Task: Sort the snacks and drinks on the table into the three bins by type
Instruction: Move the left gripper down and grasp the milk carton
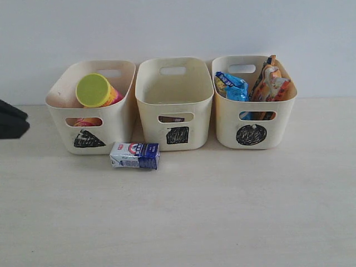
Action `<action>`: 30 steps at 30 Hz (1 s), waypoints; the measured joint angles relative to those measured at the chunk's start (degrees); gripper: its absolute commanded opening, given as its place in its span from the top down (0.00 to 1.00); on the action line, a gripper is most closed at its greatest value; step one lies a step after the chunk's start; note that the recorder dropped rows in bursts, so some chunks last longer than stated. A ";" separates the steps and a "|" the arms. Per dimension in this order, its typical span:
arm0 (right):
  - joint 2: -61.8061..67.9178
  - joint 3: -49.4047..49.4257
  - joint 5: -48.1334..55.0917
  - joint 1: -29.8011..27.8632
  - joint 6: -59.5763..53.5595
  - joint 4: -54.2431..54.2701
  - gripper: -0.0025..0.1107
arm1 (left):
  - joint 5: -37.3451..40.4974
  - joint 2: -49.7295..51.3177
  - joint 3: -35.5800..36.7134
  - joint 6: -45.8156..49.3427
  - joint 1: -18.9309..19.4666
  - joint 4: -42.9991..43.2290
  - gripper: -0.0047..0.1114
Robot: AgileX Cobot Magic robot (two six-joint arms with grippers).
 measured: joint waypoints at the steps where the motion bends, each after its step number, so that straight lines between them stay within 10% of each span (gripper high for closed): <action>1: 0.00 0.00 0.00 0.00 0.10 0.00 0.98 | 0.43 0.72 0.00 1.15 -1.05 0.10 0.92; 9: 0.00 0.00 0.00 0.00 0.20 0.00 0.98 | -0.11 5.91 0.00 3.13 -6.53 6.51 0.86; 19: 0.00 0.00 0.00 0.00 0.31 0.00 0.98 | -9.75 14.36 0.00 3.23 -10.22 10.14 0.30; 30: 0.00 0.00 0.11 0.00 0.31 0.00 0.98 | -23.65 29.16 0.00 3.56 -15.37 18.94 0.28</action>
